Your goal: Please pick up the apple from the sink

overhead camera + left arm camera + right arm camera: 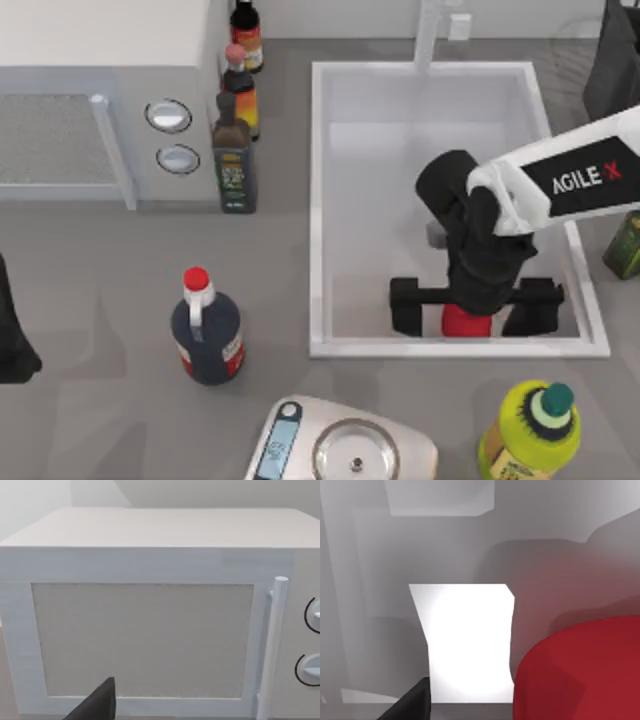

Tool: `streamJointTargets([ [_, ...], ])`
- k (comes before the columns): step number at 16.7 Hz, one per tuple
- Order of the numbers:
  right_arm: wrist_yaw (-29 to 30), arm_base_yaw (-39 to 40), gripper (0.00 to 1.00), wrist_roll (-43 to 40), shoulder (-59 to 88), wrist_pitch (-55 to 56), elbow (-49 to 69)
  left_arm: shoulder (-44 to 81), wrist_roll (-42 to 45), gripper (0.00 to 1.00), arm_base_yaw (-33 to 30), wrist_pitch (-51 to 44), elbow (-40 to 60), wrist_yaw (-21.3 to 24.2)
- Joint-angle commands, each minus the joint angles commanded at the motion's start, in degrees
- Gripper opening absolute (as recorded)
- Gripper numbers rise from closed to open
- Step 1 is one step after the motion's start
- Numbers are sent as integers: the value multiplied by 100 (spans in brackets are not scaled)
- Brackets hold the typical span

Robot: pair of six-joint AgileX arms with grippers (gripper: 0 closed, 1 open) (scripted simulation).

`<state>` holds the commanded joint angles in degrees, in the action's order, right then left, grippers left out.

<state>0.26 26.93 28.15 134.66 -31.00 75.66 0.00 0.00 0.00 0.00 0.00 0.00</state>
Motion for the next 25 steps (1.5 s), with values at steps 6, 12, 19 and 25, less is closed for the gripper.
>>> streamJointTargets([
  [6, 0, 0, 70, 0, 0, 0, 0, 0, 0, 100, 0, 0, 0, 0],
  [12, 0, 0, 25, 0, 0, 0, 0, 0, 0, 100, 0, 0, 0, 0],
  [19, 0, 0, 0, 0, 0, 0, 0, 0, 0, 100, 0, 0, 0, 0],
  [25, 118, -11, 0, -53, -357, -223, 101, 0, 0, 100, 0, 0, 0, 0],
])
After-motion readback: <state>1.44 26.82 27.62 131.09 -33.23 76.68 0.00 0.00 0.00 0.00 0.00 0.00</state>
